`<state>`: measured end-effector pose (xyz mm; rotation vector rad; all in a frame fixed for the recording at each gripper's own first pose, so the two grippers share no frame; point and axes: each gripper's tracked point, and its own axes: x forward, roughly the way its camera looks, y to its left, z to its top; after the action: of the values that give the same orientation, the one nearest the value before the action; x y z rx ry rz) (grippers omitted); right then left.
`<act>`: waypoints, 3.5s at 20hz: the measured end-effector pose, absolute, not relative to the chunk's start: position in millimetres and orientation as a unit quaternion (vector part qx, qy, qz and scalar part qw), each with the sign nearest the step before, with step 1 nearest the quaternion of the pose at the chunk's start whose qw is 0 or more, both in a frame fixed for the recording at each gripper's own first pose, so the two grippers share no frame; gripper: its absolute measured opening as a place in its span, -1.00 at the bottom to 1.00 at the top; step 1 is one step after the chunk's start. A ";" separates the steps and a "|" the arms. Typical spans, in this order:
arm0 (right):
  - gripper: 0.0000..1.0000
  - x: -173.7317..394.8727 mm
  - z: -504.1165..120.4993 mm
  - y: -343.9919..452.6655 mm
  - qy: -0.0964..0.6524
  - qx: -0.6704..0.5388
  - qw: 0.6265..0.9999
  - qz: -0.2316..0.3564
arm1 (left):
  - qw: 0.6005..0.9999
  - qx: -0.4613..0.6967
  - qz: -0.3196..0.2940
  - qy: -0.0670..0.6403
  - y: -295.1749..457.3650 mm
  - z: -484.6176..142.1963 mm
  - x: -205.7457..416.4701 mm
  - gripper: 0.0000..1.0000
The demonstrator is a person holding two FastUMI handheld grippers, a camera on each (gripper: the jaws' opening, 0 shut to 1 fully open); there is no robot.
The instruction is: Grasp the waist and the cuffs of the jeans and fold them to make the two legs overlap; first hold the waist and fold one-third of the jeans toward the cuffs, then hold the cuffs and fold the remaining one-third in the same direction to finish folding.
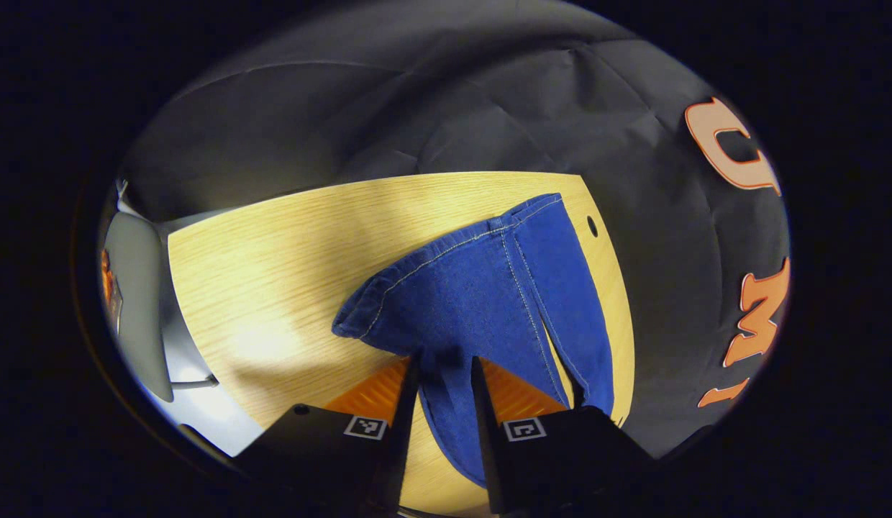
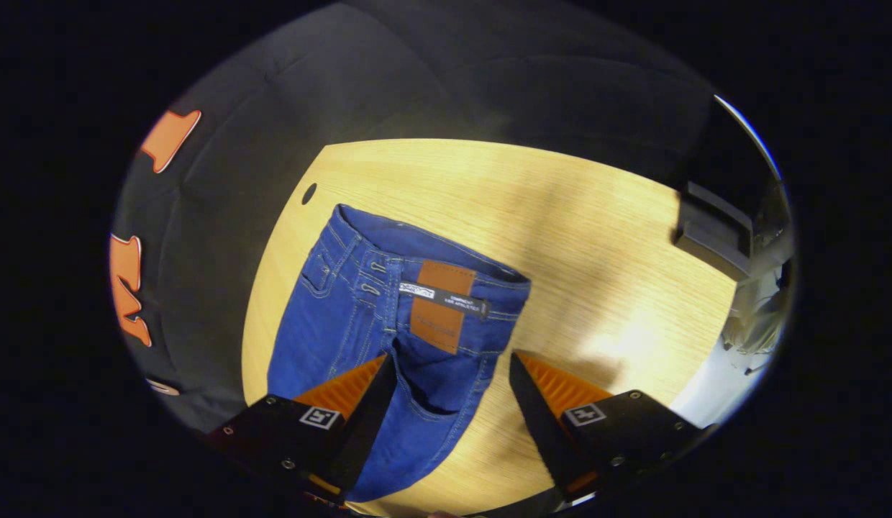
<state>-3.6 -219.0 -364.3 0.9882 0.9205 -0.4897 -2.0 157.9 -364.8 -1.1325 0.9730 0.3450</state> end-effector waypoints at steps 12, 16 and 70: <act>-0.76 -1.1 -374.3 -209.4 0.456 0.424 0.753 -0.212 | 0.775 -0.421 0.150 0.447 179.0 -334.5 -22.6 -0.88; -0.76 8.3 -355.7 -203.8 0.430 0.456 0.756 -0.190 | 0.781 -0.417 0.136 0.445 163.3 -355.7 1.9 -0.99; 0.01 262.3 -275.0 -192.6 0.364 0.583 0.703 -0.185 | 0.849 -0.285 0.010 0.445 160.5 -266.3 285.9 -0.18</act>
<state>262.3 -192.6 -275.0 1.2962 0.8092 -0.4109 285.9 160.5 -266.3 -0.6011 0.9381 0.0210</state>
